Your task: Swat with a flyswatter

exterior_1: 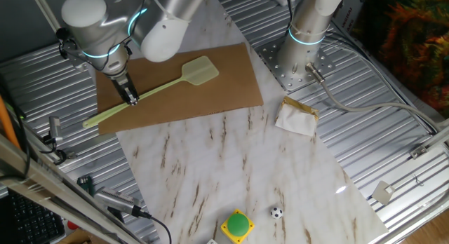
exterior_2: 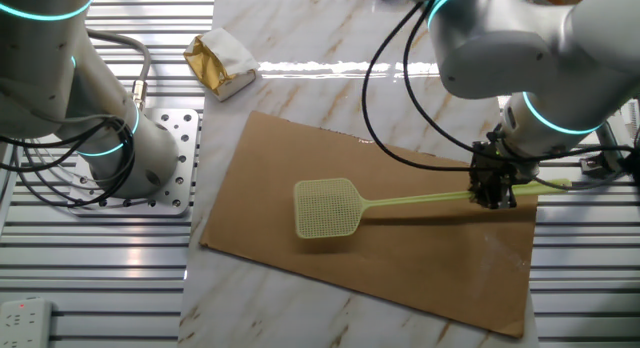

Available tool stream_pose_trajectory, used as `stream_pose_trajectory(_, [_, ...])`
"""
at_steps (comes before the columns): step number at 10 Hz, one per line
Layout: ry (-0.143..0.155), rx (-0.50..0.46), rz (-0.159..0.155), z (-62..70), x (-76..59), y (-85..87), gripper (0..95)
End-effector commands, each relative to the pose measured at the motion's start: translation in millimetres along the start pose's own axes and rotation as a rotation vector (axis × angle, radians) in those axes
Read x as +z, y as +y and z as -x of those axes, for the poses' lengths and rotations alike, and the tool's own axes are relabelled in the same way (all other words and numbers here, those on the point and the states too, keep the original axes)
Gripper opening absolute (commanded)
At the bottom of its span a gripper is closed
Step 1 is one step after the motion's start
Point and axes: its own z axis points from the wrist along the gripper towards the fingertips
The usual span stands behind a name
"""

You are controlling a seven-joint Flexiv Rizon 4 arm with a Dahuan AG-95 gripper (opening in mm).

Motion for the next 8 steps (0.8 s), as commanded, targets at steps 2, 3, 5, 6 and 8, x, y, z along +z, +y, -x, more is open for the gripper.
stream_pose_trajectory(2, [-0.002,0.000,0.001,3.2,3.8,0.1,0.0])
stream_pose_trajectory(3, [-0.002,0.002,0.002,4.3,5.0,0.9,0.0])
stream_pose_trajectory(5, [-0.002,0.007,-0.003,7.1,7.5,5.4,0.0])
stream_pose_trajectory(6, [-0.001,0.009,-0.004,8.6,9.0,7.9,0.0])
stream_pose_trajectory(8, [-0.001,0.008,-0.009,10.1,10.9,10.5,0.0])
